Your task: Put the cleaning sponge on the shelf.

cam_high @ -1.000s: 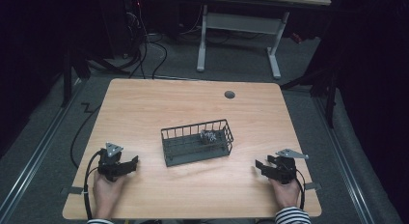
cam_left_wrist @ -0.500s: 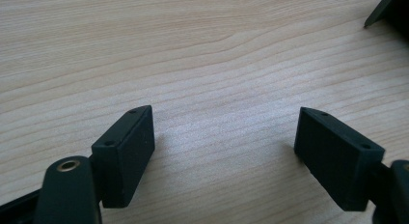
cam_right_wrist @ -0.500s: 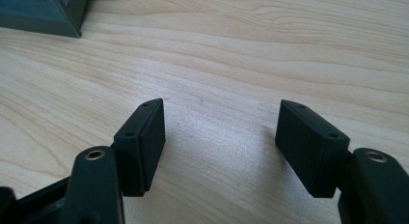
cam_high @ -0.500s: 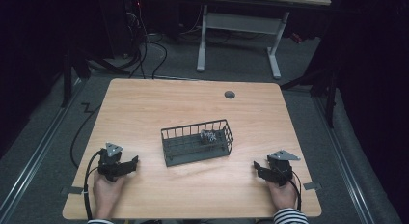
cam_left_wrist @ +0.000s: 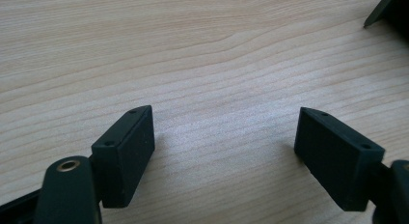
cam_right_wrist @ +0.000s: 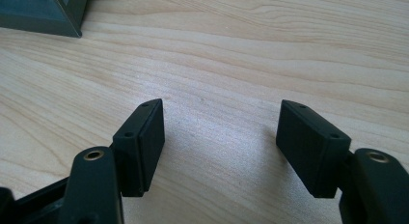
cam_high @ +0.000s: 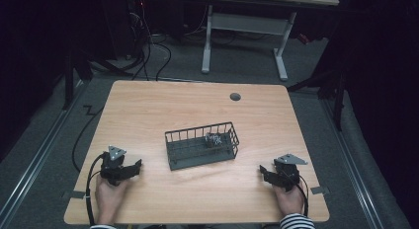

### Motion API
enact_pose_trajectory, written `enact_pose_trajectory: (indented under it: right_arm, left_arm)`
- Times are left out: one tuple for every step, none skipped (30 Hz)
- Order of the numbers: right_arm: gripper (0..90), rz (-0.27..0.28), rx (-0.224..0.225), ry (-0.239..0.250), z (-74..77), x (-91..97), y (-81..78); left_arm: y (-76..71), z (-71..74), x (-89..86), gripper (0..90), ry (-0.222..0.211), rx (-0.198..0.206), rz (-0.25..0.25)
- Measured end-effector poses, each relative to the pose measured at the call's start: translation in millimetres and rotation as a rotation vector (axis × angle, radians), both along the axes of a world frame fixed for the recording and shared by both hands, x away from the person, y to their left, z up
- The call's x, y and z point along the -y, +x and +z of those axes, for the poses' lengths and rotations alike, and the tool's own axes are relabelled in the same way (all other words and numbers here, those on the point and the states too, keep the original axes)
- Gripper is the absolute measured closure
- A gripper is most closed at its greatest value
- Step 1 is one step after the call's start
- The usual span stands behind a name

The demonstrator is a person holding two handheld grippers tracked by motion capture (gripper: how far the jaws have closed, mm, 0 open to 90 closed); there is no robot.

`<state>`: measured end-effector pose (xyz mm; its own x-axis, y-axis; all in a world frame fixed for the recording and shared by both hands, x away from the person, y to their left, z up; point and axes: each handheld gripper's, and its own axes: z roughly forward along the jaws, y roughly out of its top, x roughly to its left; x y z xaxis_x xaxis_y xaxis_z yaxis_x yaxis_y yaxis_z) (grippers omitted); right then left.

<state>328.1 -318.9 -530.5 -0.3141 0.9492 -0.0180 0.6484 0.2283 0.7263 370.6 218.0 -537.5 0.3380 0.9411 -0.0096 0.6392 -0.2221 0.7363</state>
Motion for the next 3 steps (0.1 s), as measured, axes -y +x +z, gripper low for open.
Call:
enact_pose_trajectory:
  right_arm:
    - [34.5,0.0,0.0,0.0,0.0,0.0,0.0]
    - [34.5,0.0,0.0,0.0,0.0,0.0,0.0]
    - [34.5,-0.001,0.0,0.0,0.0,0.0,0.0]
  left_arm:
    - [0.0,0.0,0.0,22.4,0.0,0.0,0.0]
    - [0.0,0.0,0.0,22.4,0.0,0.0,0.0]
    - [0.0,0.0,0.0,22.4,0.0,0.0,0.0]
